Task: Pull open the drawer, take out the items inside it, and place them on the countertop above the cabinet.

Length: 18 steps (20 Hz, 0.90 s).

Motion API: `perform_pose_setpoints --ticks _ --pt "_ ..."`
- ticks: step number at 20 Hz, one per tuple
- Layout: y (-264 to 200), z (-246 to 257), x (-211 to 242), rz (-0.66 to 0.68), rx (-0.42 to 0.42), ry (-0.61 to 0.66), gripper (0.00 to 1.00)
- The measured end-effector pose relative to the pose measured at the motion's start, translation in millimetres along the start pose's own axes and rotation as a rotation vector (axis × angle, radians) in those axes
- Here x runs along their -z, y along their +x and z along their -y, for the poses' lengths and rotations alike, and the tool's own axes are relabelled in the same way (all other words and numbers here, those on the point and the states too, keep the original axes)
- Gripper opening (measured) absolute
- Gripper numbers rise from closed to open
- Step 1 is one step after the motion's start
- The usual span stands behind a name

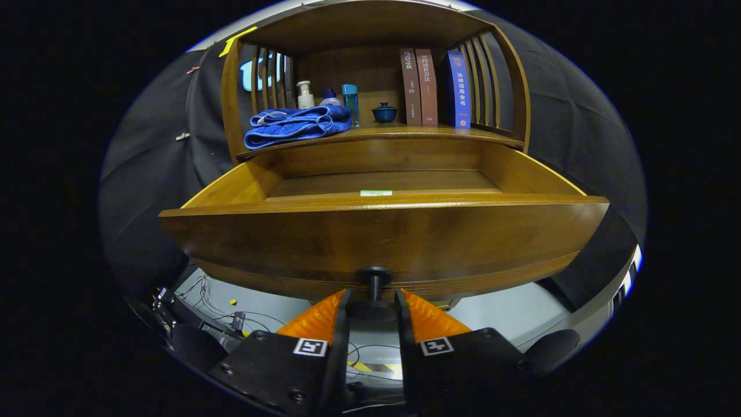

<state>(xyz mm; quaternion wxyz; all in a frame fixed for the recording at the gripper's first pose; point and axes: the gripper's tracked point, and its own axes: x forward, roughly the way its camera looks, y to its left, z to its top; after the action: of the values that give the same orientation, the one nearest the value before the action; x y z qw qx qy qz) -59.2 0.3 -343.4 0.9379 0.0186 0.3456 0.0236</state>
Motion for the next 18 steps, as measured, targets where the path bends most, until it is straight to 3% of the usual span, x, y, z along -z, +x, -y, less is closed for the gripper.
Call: perform_pose_setpoints --ticks 5,10,14,18 --pt "-35.9 3.9 -35.5 0.060 0.012 0.033 1.00" --pt "-41.5 -13.8 -113.1 0.089 -0.025 -0.008 0.98" --pt "4.8 -21.6 -156.3 0.009 -0.037 -0.009 0.99" --pt "65.3 -18.9 -153.4 -0.170 -0.011 0.004 0.99"
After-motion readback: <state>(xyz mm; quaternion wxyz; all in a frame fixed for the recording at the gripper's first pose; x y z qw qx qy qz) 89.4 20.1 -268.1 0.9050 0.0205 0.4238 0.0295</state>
